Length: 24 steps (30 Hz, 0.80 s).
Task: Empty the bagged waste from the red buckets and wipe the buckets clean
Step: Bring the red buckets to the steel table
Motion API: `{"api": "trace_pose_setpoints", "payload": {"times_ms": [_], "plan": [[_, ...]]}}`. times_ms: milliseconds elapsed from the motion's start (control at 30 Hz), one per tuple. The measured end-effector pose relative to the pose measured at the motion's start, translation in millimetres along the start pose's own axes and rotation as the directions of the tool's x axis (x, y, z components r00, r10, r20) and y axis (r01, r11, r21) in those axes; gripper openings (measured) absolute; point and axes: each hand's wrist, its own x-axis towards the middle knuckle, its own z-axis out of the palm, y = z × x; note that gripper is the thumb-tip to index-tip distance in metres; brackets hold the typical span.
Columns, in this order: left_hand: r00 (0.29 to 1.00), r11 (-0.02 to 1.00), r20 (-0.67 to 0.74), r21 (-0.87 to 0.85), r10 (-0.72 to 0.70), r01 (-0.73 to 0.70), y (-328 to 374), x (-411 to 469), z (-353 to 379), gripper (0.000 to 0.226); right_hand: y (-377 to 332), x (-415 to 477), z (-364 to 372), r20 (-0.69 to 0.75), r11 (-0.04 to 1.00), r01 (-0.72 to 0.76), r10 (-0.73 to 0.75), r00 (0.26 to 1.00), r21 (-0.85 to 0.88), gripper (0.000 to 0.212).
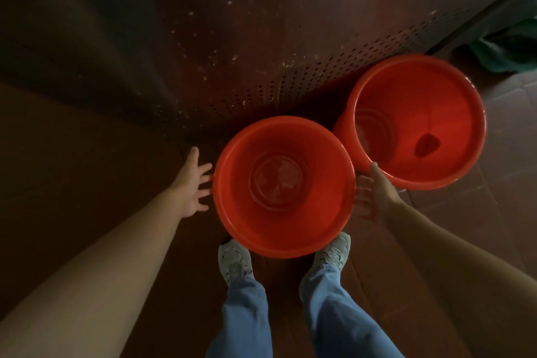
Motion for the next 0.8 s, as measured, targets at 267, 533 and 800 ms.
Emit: {"api": "trace_pose_setpoints", "payload": {"times_ms": [267,533,800], "plan": [[1.0,1.0,-0.022,-0.027,-0.013,0.012,-6,-3,5,0.095,-6,0,-9,0.074,0.998,-0.061,0.062,0.995,-0.006,0.082],[0.999,0.994,-0.045,-0.112,-0.023,0.017,-8,-89,-12,0.091,-19,-74,-24,0.098,0.996,-0.061,0.056,0.994,0.057,0.081],[1.0,0.976,0.004,-0.216,-0.007,0.008,-4,-243,-21,0.09,-69,-216,-57,0.146,0.999,-0.034,0.035,0.989,-0.006,0.072]]}}
